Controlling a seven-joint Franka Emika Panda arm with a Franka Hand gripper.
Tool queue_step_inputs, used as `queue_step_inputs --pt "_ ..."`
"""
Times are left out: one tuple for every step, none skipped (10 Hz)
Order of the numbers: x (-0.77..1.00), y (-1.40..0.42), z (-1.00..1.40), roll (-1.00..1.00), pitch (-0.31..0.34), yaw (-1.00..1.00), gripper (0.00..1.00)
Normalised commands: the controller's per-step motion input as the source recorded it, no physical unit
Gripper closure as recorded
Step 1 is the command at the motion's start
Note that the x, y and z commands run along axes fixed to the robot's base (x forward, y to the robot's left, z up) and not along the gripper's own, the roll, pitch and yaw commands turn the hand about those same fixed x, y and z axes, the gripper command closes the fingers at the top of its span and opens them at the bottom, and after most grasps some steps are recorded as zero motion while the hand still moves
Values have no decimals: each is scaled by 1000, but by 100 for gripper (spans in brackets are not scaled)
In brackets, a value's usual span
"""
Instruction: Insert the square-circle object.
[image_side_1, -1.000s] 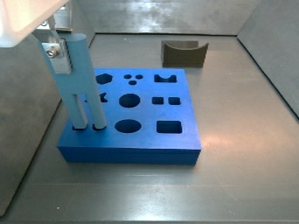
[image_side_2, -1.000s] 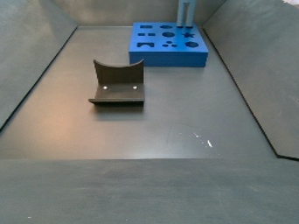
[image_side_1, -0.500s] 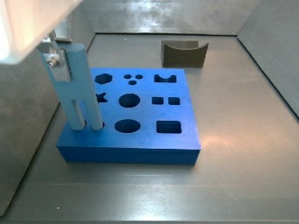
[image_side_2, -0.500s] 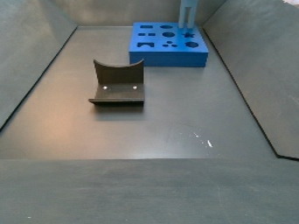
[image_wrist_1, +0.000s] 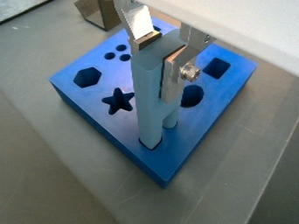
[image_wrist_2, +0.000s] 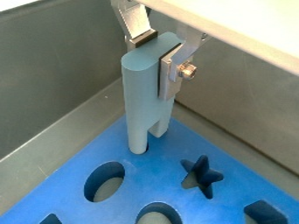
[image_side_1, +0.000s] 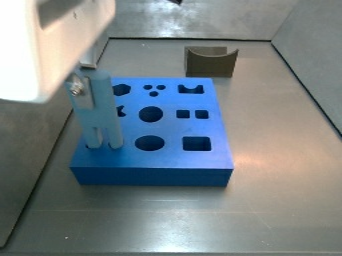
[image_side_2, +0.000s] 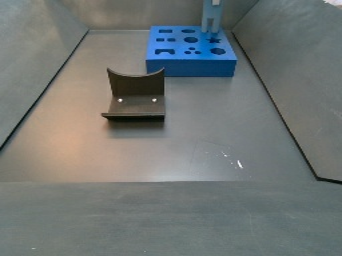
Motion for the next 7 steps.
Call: queue_step_inputs --pt "140 0 -660 107 0 -134 100" --pt "109 0 -540 116 0 -74 100" --pt "114 0 -429 81 0 0 100" --pt "51 74 -346 47 -9 117 100" --pt "0 0 -271 53 -11 29 100" --pt "0 0 -34 -47 -24 0 100" --pt "0 0 0 0 0 0 100"
